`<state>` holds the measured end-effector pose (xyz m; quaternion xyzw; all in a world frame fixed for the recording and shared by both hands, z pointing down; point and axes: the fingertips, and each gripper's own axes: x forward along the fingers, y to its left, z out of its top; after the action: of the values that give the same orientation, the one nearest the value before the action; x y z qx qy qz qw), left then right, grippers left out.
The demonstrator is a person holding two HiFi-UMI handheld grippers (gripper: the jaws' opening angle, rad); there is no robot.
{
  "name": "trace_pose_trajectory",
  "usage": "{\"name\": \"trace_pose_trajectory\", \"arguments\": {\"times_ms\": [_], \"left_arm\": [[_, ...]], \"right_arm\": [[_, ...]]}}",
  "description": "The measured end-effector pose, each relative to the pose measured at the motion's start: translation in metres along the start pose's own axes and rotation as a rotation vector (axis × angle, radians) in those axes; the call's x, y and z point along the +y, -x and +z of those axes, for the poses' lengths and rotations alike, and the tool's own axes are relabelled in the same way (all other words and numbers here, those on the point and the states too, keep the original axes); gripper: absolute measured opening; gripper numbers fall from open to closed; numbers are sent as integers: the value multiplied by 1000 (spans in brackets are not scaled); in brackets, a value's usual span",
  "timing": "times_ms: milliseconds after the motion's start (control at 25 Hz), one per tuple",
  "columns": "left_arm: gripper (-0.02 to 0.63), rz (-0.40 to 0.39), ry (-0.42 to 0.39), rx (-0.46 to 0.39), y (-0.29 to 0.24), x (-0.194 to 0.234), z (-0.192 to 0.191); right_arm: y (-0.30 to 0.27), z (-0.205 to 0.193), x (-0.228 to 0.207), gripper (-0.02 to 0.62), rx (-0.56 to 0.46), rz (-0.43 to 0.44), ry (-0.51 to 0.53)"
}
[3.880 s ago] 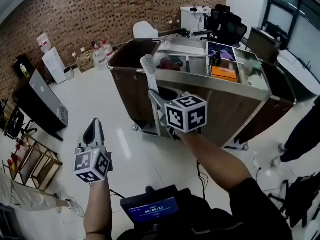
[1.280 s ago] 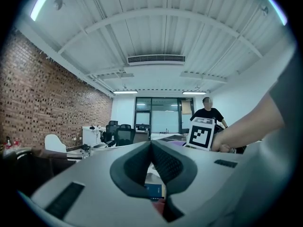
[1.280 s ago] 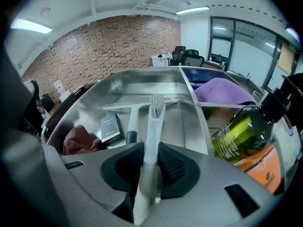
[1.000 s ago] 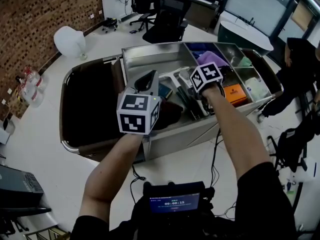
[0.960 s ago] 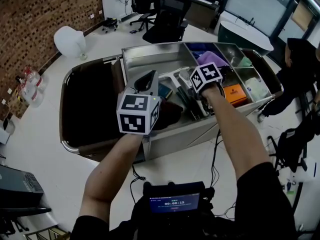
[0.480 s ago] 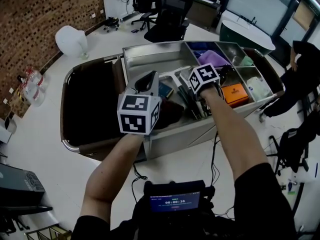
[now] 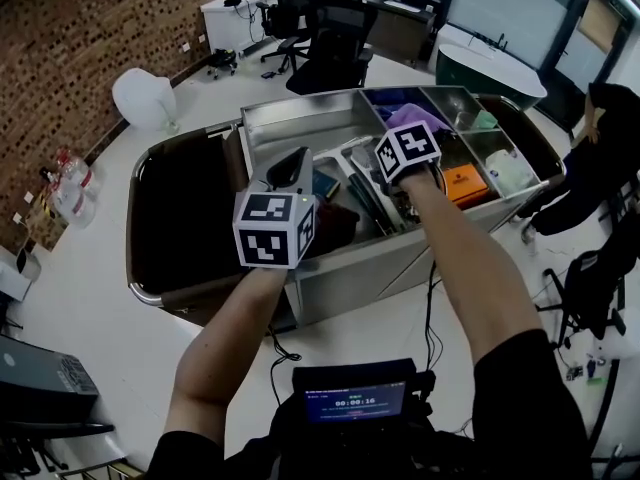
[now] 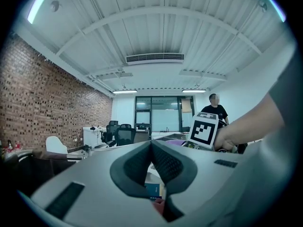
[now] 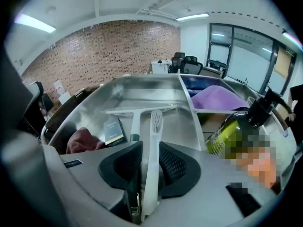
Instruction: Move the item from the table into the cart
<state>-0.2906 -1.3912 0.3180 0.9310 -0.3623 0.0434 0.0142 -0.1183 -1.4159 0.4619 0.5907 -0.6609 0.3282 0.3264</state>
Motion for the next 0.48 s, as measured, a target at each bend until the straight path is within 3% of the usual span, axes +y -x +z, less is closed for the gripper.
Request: {"name": "trace_pose_trajectory", "arguments": {"times_ms": [160,480], "left_arm": [[0,6,-19,-13,10,-19,12],[0,24,-41,-31,35,-52,36]], "right_arm": [[43,16,-2,106,-143,50,-24],[167,45,0,106,-537,181,-68]]}}
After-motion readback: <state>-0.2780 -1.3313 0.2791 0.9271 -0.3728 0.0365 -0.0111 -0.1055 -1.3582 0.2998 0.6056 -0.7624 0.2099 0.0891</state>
